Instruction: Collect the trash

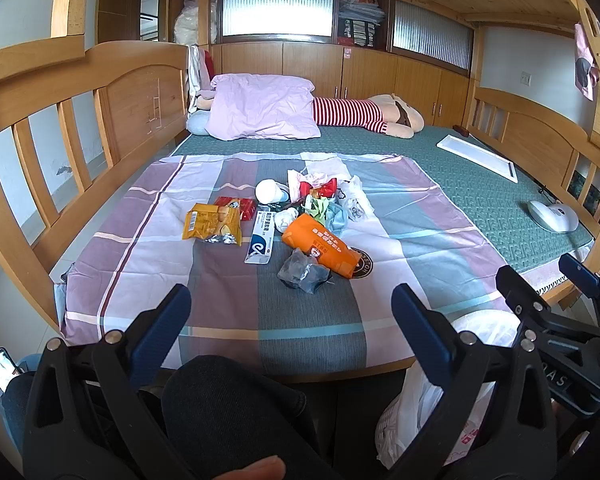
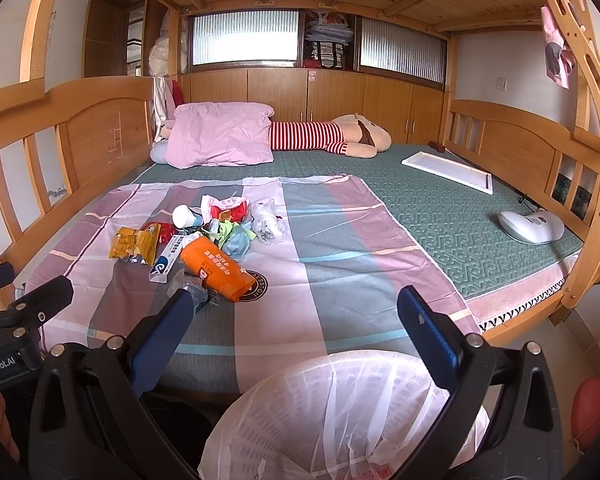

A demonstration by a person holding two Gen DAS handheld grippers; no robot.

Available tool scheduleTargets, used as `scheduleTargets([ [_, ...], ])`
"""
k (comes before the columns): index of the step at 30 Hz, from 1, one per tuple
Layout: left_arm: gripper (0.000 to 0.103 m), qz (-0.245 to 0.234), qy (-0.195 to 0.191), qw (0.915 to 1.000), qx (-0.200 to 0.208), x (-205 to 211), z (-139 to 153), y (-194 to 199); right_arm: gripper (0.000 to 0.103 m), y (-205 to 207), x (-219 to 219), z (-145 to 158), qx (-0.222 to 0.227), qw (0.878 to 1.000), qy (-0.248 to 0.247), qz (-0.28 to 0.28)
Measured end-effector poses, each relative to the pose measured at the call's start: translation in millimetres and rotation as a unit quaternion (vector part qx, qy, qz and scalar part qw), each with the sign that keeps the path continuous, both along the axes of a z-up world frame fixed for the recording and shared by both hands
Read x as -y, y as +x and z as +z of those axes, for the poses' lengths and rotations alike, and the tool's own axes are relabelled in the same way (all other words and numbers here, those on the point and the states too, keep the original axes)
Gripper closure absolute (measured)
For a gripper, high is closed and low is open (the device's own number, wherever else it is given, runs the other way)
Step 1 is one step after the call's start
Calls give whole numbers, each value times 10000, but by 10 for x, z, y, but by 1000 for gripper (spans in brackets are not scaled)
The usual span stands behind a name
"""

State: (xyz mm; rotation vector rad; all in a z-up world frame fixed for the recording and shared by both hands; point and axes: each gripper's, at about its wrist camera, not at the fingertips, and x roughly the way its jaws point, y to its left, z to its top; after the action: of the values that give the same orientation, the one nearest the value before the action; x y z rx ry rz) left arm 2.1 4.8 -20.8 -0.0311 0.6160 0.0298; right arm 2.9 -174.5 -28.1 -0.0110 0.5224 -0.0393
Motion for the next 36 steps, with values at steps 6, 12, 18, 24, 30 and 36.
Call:
scheduleTargets([
  [6,3,-3,-2,10000,-16,5,-10,-7,3,3,0,-6,-11,10000,1,10],
  [12,3,-3,-2,10000,-23,4,-10,-7,3,25,-10,-5,-46,10000,12,41],
  [18,3,-2,-3,10000,-23,6,-8,-6,3,25,-23,-7,-64,10000,18,61],
  [24,3,-17,12,10000,-44,13,-43,-22,3,28,-41,16,-79,9999,3,88],
  [30,3,-16,12,10000,-51,7,-42,-9,3,40,-44,17,-77,9999,4,98],
  [36,3,-13,1,10000,-63,2,-42,-11,3,39,-50,18,-78,9999,3,91],
])
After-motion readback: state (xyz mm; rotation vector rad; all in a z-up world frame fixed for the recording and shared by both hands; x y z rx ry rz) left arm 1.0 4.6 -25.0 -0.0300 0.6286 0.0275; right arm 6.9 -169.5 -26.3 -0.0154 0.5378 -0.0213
